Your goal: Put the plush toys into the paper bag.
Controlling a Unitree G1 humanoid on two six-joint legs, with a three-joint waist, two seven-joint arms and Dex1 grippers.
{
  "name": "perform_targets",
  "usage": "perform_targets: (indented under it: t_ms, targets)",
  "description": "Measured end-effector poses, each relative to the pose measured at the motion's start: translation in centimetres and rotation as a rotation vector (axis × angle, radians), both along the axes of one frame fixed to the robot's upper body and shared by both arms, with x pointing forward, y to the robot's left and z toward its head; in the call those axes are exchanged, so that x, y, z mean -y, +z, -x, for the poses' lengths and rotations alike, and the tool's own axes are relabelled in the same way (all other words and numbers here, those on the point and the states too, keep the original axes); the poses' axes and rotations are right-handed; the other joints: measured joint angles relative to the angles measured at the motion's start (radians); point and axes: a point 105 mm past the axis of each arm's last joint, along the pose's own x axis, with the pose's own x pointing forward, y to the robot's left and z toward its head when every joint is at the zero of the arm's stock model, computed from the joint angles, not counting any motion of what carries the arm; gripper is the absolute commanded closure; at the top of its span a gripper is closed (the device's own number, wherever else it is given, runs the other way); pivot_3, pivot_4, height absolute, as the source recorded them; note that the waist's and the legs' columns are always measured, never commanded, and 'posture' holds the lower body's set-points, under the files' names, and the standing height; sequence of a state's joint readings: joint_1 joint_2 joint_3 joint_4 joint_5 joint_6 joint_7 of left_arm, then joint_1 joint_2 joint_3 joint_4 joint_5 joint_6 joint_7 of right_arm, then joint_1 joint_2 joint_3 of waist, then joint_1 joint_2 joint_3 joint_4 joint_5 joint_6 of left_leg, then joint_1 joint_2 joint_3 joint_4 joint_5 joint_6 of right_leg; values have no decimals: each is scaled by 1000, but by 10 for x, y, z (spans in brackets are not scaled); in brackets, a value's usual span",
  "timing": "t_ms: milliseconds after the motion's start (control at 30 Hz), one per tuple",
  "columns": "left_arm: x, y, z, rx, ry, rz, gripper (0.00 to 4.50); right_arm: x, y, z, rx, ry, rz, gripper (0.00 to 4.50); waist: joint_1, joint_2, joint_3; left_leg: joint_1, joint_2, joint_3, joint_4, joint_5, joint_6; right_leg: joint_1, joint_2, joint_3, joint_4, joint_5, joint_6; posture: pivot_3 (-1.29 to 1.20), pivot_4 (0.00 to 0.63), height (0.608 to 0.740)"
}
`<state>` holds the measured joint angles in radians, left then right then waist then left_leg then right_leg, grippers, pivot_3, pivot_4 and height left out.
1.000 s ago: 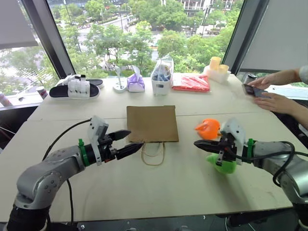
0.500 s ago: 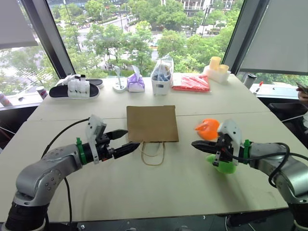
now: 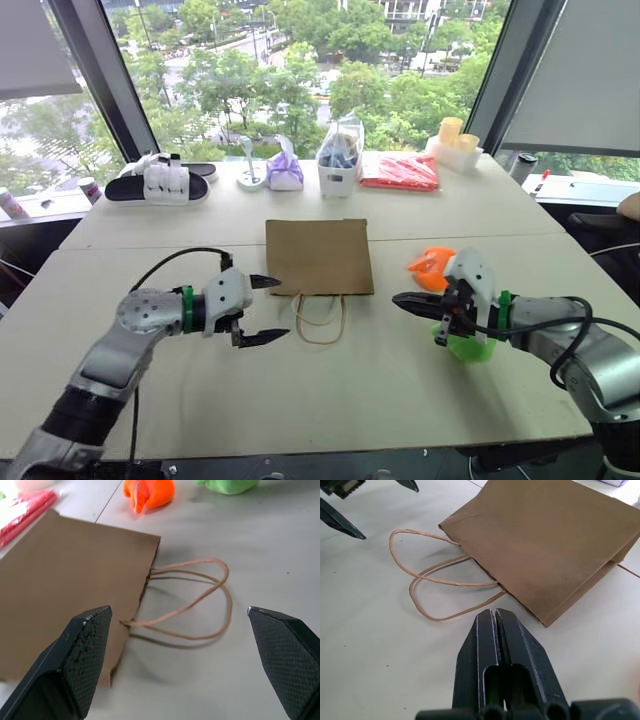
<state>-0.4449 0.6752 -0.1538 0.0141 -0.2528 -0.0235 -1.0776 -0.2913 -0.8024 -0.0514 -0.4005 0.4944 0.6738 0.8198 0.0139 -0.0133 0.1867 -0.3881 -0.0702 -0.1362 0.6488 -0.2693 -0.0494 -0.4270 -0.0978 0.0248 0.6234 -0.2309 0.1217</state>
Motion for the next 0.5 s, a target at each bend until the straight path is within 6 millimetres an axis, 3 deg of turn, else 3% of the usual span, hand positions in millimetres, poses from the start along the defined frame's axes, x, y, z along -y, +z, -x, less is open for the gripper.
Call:
perform_targets:
  t_ms: [167,200,267,500]
  targets:
    - [21,-7,-10,74,-76,-20,64,-1,-2,3,6,-14,4,4500,-6,0,0,0,0,0,0,0,0,0,0,0,-1,1,2,0,150,740]
    - [23,-9,-12,83,-82,-28,295,-1,-3,4,5,-18,5,4500,-7,0,0,0,0,0,0,0,0,0,0,0,0,1,2,0,150,740]
    - [25,-12,-17,99,-80,-36,869,1,-5,4,0,-35,4,4500,-7,0,0,0,0,0,0,0,0,-1,0,0,0,1,2,0,150,740]
    - [30,-8,-21,117,-109,-26,4355,-5,-8,9,8,-46,-10,4500,-4,0,0,0,0,0,0,0,0,0,0,0,1,2,3,0,150,740]
